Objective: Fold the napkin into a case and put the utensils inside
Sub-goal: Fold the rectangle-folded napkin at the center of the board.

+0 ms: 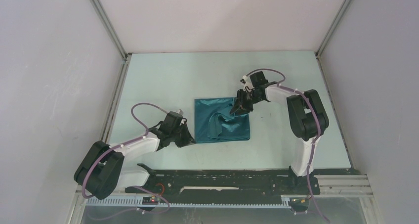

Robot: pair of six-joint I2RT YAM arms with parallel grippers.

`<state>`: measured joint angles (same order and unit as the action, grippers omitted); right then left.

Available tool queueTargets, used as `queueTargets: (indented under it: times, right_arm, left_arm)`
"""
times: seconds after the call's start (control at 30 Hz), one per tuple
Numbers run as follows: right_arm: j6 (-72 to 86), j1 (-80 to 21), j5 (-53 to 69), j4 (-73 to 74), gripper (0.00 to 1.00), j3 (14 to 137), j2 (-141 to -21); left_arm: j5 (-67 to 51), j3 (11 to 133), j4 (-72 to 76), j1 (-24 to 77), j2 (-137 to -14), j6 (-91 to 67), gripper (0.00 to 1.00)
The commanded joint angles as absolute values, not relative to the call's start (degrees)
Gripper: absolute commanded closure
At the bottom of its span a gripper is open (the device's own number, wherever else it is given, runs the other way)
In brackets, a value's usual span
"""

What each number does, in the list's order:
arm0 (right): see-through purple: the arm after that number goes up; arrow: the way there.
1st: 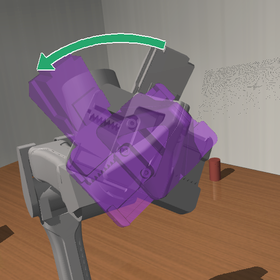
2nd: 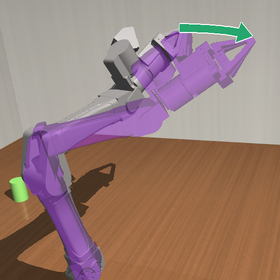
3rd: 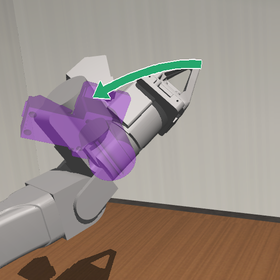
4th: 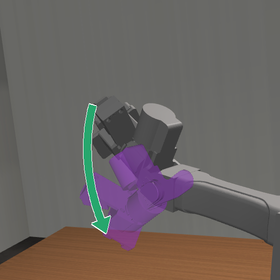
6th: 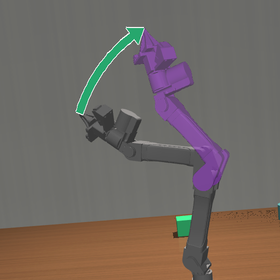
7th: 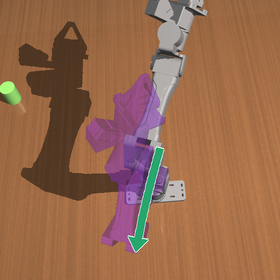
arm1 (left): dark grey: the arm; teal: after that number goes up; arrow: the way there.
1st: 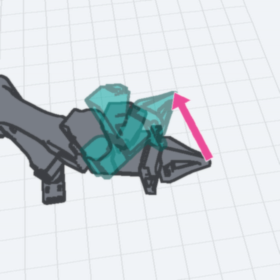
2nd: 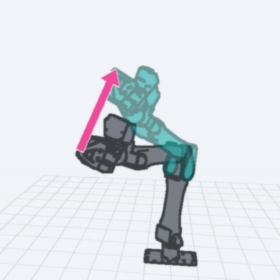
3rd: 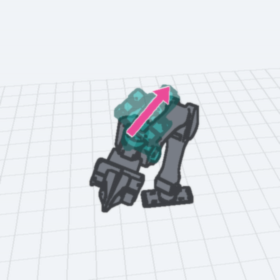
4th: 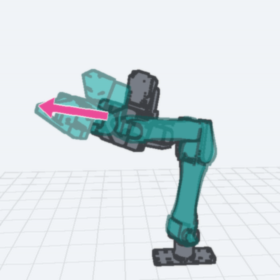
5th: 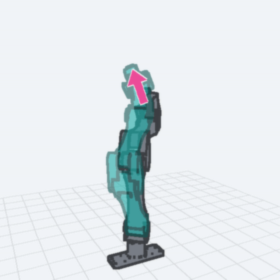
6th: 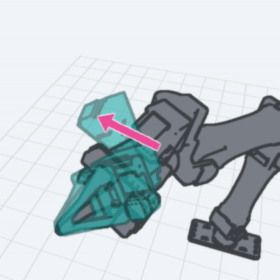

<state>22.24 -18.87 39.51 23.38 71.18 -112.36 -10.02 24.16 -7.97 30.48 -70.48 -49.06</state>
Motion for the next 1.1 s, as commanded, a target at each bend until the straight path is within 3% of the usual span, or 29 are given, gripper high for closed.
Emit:
queueTargets:
  times: [0.0, 0.03, 0.2, 0.33, 0.4, 0.6, 0.97, 1.07]
  right_arm:
    - [27.77, -21.44, 41.71, 18.65, 0.79, 71.03, -109.54]
    - [29.67, -22.27, 41.70, 16.89, 0.84, 71.02, -108.90]
    - [40.79, -24.24, 40.36, 9.57, 0.89, 72.62, -110.77]
    - [47.15, -25.17, 41.33, 4.66, 0.98, 75.20, -114.90]
    - [49.11, -25.88, 41.40, 3.33, 0.99, 77.11, -116.94]
    - [51.13, -27.56, 40.12, 4.03, 0.83, 85.15, -123.43]
    - [54.70, -29.89, 42.30, 3.08, 0.85, 90.50, -127.35]
    - [54.84, -30.52, 43.85, 3.31, 0.90, 91.39, -128.01]
  left_arm:
    - [-8.75, 23.74, -9.23, 30.94, -69.22, -48.08, 1.00]
    - [-8.71, 23.61, -9.15, 30.94, -69.20, -48.15, 1.00]
    - [-8.88, 23.47, -8.61, 31.27, -69.43, -48.49, 1.00]
    - [-8.97, 23.22, -8.53, 31.78, -69.23, -48.77, 1.00]
    - [-9.01, 23.12, -8.44, 32.13, -69.09, -49.03, 1.00]
    - [-8.66, 23.29, -8.37, 32.78, -69.28, -49.31, 1.00]
    - [-8.03, 22.77, -8.54, 32.96, -68.99, -49.56, 1.00]
    - [-8.09, 22.85, -8.51, 32.94, -69.21, -49.49, 1.00]
